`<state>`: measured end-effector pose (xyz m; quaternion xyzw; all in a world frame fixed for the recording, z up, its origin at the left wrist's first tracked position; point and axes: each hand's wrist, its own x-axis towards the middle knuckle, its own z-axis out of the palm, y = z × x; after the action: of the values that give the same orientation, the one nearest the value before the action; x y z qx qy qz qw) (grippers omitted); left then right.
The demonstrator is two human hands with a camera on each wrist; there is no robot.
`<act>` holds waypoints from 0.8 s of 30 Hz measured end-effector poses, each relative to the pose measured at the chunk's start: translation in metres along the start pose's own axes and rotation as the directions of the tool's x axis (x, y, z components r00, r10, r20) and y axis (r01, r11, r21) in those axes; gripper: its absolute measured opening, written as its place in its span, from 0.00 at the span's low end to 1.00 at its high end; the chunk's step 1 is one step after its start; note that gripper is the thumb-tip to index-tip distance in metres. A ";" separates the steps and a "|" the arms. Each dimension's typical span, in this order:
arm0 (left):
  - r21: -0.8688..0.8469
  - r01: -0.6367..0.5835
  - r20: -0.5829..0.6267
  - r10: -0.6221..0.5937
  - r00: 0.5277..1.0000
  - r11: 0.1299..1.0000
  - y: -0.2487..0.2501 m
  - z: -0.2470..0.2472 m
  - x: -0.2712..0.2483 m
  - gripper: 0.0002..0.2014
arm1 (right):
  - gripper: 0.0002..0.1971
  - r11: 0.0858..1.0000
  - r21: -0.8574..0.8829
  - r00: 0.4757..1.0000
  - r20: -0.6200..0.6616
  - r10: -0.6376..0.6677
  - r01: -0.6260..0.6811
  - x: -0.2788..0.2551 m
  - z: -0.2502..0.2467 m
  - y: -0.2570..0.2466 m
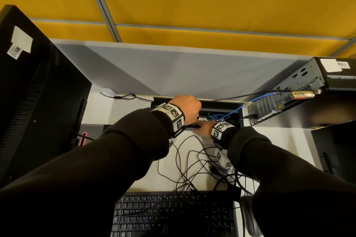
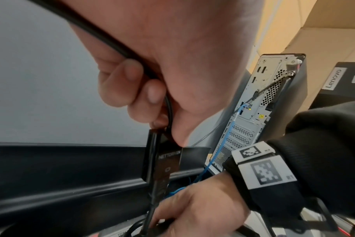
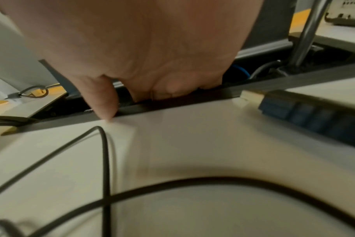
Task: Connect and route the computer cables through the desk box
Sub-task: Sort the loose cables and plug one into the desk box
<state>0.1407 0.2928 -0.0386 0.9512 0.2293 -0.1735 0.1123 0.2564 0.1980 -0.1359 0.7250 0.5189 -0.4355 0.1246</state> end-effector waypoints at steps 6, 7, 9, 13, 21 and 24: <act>-0.013 -0.039 0.098 0.040 0.994 0.999 -0.001 -0.019 0.004 0.06 | 0.23 0.997 0.052 0.995 -0.093 -0.048 0.053 -0.005 -0.001 -0.006; -0.005 -0.050 0.107 0.051 0.993 0.999 0.002 -0.022 0.004 0.05 | 0.23 0.997 0.053 0.992 -0.115 -0.053 0.059 -0.005 -0.001 -0.007; 0.036 -0.090 0.114 0.086 0.990 0.995 0.008 -0.027 0.005 0.05 | 0.22 0.995 0.067 0.990 -0.125 -0.060 0.069 -0.007 0.000 -0.010; 0.179 -0.198 0.146 0.173 0.974 0.964 0.018 -0.038 0.005 0.06 | 0.21 0.944 0.288 0.947 -0.314 -0.064 0.159 -0.019 0.002 -0.001; 0.399 -0.413 0.179 0.372 0.911 0.819 0.047 -0.072 0.007 0.03 | 0.09 0.544 0.714 0.858 -0.513 -0.024 0.442 -0.077 -0.005 0.026; 0.464 -0.438 0.036 0.478 0.878 0.770 0.060 -0.076 0.003 0.03 | 0.10 0.638 0.672 0.865 -0.502 0.019 0.376 -0.077 -0.016 0.027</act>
<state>0.1925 0.2641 0.0376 0.9836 -0.0526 -0.1497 -0.0862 0.2811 0.1464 -0.0751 0.7352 0.3771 -0.4337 -0.3594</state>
